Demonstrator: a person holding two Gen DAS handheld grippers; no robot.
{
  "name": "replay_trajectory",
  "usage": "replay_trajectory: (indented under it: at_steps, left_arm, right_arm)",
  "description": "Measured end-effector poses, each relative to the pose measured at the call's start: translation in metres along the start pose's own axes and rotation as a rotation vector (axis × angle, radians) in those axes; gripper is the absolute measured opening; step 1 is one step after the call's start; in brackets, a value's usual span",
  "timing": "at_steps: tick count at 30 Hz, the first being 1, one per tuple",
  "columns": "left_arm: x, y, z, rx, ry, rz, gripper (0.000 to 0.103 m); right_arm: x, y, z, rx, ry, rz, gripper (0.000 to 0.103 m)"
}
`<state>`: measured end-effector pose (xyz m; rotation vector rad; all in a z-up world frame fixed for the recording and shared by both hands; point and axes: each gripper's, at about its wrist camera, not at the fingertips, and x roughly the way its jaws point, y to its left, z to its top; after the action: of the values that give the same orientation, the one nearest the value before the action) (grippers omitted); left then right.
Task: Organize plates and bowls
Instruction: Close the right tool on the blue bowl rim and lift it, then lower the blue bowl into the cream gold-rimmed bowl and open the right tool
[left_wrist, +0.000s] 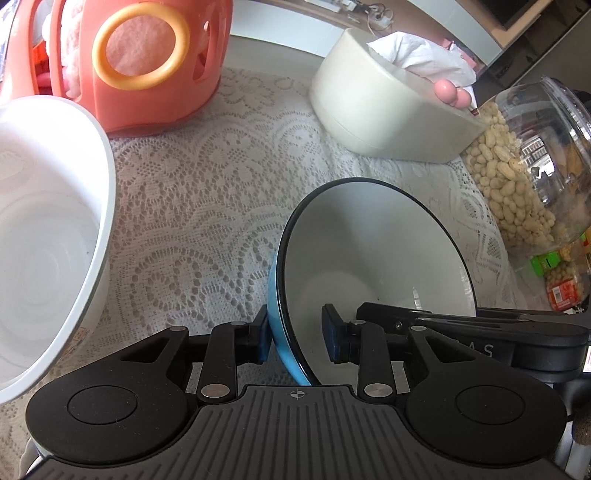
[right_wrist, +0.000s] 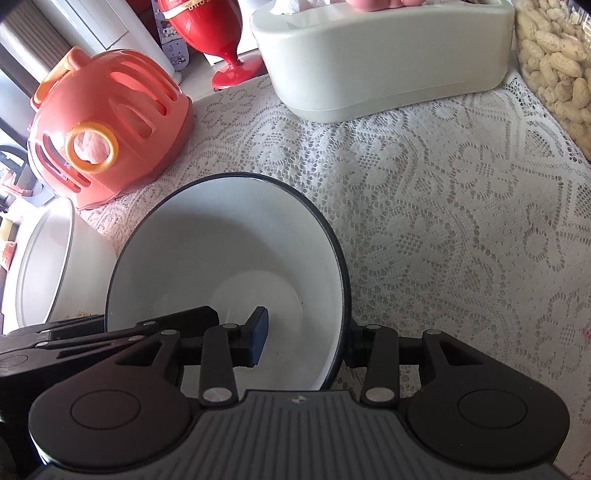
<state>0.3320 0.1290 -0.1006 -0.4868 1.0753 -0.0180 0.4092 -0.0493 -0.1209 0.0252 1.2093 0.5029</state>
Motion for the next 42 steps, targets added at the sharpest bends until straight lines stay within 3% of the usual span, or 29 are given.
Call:
replay_trajectory:
  at_steps: [8,12,16,19,22,25,28,32,38,42]
  left_arm:
    - [-0.007,-0.006,-0.002,0.014,-0.037,-0.016,0.032]
    - [-0.035,-0.020,-0.004,0.045,-0.093,-0.086,0.035]
    - [-0.070,-0.044,-0.013,0.099,-0.134,-0.203,0.035]
    - [-0.081,-0.063,-0.027,0.157,-0.090,-0.284,0.035]
    - [-0.071,-0.080,-0.044,0.196,0.032,-0.324,0.035]
    - [-0.052,-0.092,-0.059,0.231,0.165,-0.315,0.035]
    - [-0.036,-0.093,-0.069,0.231,0.228,-0.269,0.035]
    - [-0.039,-0.085,-0.069,0.241,0.196,-0.216,0.033]
    - [-0.049,-0.069,-0.059,0.194,0.186,-0.226,0.031]
    - [-0.053,-0.076,-0.059,0.245,0.183,-0.213,0.034]
  right_arm:
    - [-0.002,0.002,-0.005,0.009,-0.022,-0.009,0.041]
    - [-0.029,0.001,-0.008,0.006,-0.091,-0.014,0.041]
    - [-0.082,-0.003,-0.019,-0.007,-0.189,-0.018,0.040]
    - [-0.120,-0.010,-0.036,0.003,-0.230,-0.055,0.041]
    - [-0.145,-0.026,-0.061,0.026,-0.227,-0.098,0.041]
    - [-0.149,-0.043,-0.089,0.064,-0.187,-0.124,0.041]
    - [-0.139,-0.057,-0.112,0.099,-0.136,-0.119,0.041]
    - [-0.124,-0.063,-0.130,0.142,-0.104,-0.056,0.042]
    - [-0.112,-0.056,-0.134,0.139,-0.063,-0.065,0.042]
    - [-0.120,-0.055,-0.134,0.125,-0.080,-0.084,0.042]
